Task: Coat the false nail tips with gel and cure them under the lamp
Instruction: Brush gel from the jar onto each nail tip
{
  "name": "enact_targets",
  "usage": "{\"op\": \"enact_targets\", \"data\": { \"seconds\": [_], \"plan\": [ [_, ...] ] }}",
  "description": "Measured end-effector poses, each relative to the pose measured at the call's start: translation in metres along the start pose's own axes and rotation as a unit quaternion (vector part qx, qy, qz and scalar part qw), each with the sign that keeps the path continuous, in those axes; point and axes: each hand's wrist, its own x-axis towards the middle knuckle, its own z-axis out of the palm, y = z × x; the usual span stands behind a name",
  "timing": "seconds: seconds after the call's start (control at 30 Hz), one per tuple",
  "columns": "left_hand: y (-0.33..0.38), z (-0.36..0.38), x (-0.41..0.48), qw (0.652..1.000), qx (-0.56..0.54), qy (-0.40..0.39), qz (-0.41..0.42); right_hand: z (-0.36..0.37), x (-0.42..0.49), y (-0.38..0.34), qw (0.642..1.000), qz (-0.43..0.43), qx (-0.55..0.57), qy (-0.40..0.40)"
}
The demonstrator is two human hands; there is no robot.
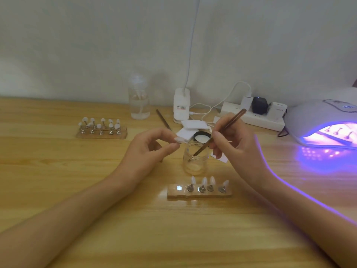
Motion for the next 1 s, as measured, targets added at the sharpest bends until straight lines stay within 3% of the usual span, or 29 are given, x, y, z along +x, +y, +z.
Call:
{"op": "enact_targets", "data": {
  "seconds": [0.2, 0.37, 0.63, 0.8, 1.0],
  "plan": [
    [-0.01, 0.001, 0.002, 1.0, -0.01, -0.011, -0.01, 0.002, -0.001, 0.006, 1.0, 0.009, 0.013, 0.003],
    [-0.011, 0.002, 0.003, 1.0, -0.008, 0.0, -0.014, -0.004, 0.0, 0.008, 0.995, 0.008, 0.068, 0.069],
    [-0.01, 0.004, 0.008, 1.0, 0.014, 0.007, -0.005, -0.013, -0.006, 0.024, 0.955, 0.126, 0.222, 0.149],
    [-0.011, 0.005, 0.007, 0.999, 0.034, -0.005, 0.006, -0.013, -0.005, 0.026, 0.933, 0.185, 0.273, 0.145],
    [-0.01, 0.005, 0.006, 0.999, 0.039, -0.014, 0.012, -0.01, -0.007, 0.022, 0.929, 0.19, 0.29, 0.129]
  ]
}}
